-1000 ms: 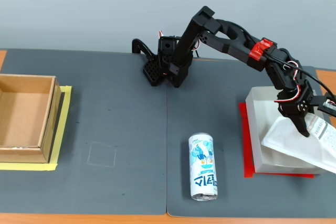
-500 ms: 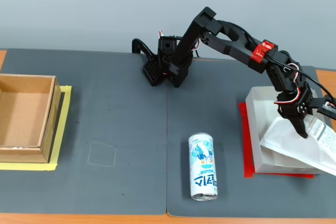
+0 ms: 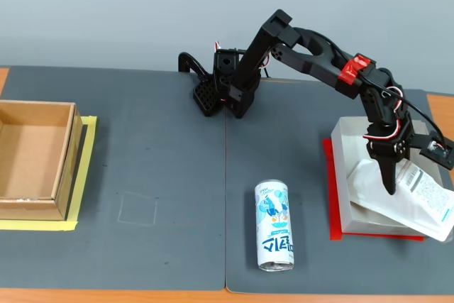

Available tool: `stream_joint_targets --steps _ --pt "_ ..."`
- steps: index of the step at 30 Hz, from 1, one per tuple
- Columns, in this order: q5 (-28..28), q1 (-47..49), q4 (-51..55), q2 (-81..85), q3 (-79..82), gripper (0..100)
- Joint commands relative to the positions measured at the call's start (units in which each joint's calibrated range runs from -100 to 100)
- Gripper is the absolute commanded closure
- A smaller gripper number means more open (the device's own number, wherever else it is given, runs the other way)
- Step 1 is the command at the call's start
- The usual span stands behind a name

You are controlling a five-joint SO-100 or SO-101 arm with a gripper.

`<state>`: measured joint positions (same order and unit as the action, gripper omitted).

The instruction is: Pick the sandwich and put it in the gray box

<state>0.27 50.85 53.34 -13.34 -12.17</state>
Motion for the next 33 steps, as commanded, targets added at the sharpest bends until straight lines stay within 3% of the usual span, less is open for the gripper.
stream_joint_targets --steps 1,17,24,33 --pt "0.0 -0.3 0.0 1.5 -2.9 76" --pt "-0.3 -0.2 -0.1 5.1 -3.0 78" --pt "-0.3 -0.5 1.2 6.9 -2.8 57" --pt "-0.3 -0.5 1.2 10.2 -2.9 60"
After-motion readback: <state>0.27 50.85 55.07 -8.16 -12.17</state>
